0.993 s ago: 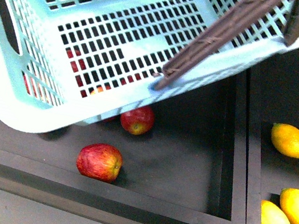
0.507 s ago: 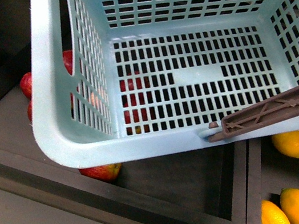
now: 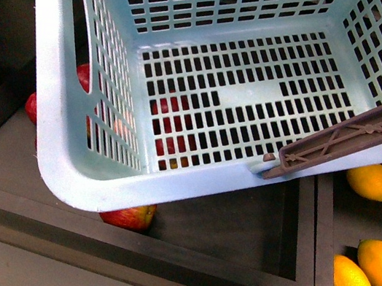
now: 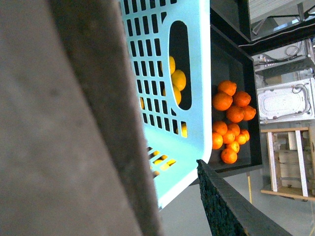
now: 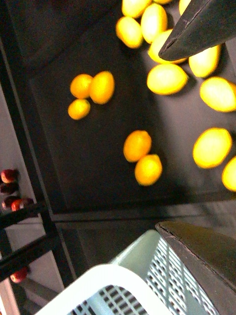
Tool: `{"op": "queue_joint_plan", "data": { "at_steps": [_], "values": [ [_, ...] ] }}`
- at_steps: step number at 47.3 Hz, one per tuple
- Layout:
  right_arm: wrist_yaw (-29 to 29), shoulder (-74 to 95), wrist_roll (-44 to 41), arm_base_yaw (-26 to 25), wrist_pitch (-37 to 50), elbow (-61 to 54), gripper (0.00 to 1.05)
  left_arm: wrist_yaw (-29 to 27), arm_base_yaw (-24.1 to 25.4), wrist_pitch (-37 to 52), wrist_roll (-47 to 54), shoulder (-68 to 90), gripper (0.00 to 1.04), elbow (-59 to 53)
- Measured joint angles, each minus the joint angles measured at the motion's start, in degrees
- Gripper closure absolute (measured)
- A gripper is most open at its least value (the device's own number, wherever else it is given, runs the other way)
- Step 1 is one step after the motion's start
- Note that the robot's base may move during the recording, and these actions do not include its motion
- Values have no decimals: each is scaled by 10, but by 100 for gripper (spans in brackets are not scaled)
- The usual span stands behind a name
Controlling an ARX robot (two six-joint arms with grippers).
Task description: Pick lemon and mango into basket
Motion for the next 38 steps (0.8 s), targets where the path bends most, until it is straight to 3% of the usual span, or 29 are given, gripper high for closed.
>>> {"op": "queue_joint_plan", "data": {
  "at_steps": [5,13,23,38],
  "values": [
    [-29,150,-80,-72,120,7,9,2,0,0,0,0,76,0],
    [18,465,-144,-89,302,61,9,-5,0,0,0,0,76,0],
    [64,755,-30,-60,308,204,9,-2,0,0,0,0,76,0],
    [111,937,96,-47,275,338,9,0,0,0,0,0,76,0]
  ]
}}
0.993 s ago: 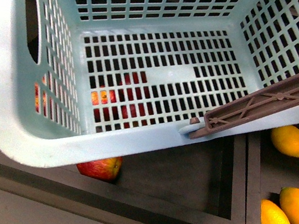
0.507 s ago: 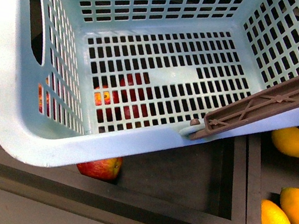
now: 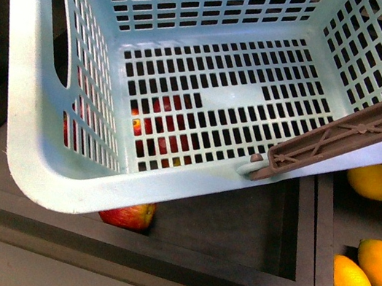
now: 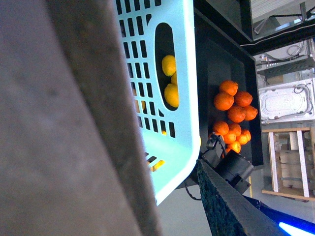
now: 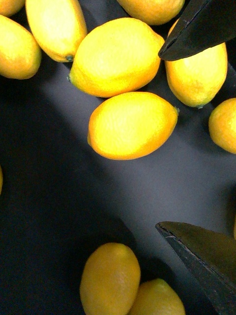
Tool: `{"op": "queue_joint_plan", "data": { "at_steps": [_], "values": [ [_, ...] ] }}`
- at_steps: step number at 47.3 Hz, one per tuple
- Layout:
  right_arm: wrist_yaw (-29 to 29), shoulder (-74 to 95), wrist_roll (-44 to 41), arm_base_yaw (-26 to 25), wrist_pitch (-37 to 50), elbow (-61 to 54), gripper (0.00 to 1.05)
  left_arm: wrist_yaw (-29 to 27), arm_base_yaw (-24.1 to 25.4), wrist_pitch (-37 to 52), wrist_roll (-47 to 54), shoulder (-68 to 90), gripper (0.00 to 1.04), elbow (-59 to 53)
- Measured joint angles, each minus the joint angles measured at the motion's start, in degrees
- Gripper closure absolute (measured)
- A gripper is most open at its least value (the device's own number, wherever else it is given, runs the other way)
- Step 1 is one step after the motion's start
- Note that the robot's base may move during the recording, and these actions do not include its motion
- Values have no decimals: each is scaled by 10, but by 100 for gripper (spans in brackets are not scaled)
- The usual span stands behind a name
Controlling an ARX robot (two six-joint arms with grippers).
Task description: Pick lemon and mango into basket
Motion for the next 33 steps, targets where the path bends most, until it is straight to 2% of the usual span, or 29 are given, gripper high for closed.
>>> {"op": "queue_joint_plan", "data": {
  "at_steps": [13,33],
  "values": [
    [10,76,54,-2,-29,68,9,-3,0,0,0,0,76,0],
    [16,129,74,0,-57,134,9,0,0,0,0,0,76,0]
  ]
}}
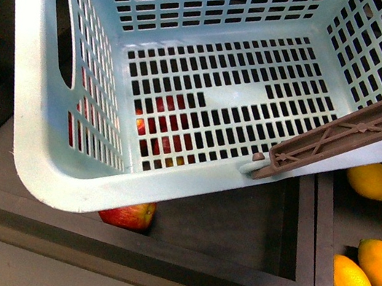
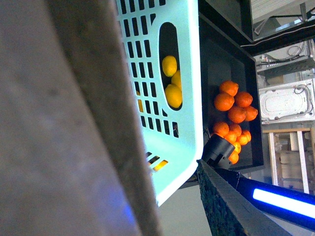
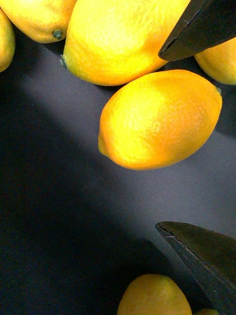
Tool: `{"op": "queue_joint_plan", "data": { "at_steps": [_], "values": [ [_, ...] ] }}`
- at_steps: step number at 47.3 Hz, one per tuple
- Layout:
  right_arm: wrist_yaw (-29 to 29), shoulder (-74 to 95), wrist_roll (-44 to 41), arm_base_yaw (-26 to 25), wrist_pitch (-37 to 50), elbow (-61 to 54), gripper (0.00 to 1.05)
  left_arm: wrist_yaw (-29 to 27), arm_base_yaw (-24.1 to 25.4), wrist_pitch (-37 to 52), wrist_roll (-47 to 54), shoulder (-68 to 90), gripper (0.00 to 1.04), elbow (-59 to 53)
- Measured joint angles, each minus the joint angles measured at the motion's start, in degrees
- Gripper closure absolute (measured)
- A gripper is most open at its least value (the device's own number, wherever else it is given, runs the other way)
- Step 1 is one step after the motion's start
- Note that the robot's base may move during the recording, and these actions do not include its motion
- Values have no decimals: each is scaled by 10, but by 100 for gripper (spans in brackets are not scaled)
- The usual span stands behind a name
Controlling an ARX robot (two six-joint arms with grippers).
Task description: Pick lemon and mango into basket
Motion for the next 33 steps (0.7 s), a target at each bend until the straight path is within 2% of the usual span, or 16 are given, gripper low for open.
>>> {"op": "queue_joint_plan", "data": {
  "at_steps": [33],
  "values": [
    [0,96,-28,-3,-46,103,9,0,0,0,0,0,76,0]
  ]
}}
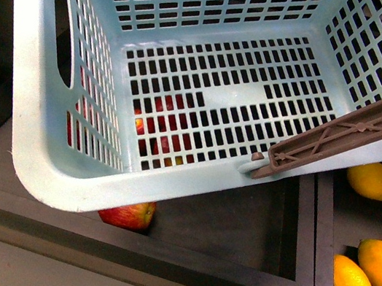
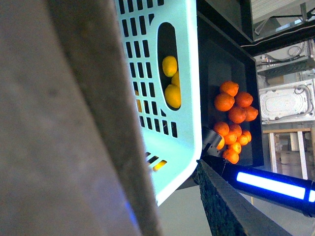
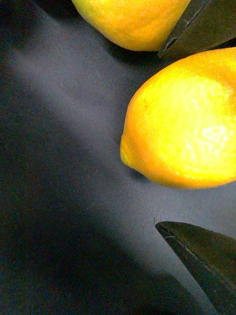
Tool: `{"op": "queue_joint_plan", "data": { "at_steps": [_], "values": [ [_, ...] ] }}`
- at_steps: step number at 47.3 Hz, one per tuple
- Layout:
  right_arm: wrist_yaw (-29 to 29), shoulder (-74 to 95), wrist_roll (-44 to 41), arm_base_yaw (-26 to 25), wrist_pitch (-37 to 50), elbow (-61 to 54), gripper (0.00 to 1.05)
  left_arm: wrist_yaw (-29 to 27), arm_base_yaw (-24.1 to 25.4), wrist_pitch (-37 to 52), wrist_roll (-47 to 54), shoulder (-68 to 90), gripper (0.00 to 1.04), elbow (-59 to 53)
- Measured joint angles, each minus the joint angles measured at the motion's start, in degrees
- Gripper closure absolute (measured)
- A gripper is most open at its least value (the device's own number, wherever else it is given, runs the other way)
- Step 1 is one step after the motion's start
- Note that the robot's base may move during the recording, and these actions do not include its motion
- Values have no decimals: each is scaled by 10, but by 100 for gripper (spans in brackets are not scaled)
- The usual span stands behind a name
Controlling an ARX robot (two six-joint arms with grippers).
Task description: Pick lemon and mango into basket
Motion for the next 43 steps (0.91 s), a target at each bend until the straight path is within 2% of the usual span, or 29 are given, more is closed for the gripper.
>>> {"op": "queue_joint_plan", "data": {
  "at_steps": [6,13,17,30,43],
  "values": [
    [-3,10,-8,-1,-3,7,9,0,0,0,0,0,76,0],
    [-5,17,-12,-4,-3,9,32,0,0,0,0,0,76,0],
    [-7,17,-15,-6,-1,9,38,0,0,0,0,0,76,0],
    [-43,-49,-63,-16,67,-81,38,0,0,0,0,0,76,0],
    [-144,-241,-125,-41,81,-183,39,-1,0,0,0,0,76,0]
  ]
}}
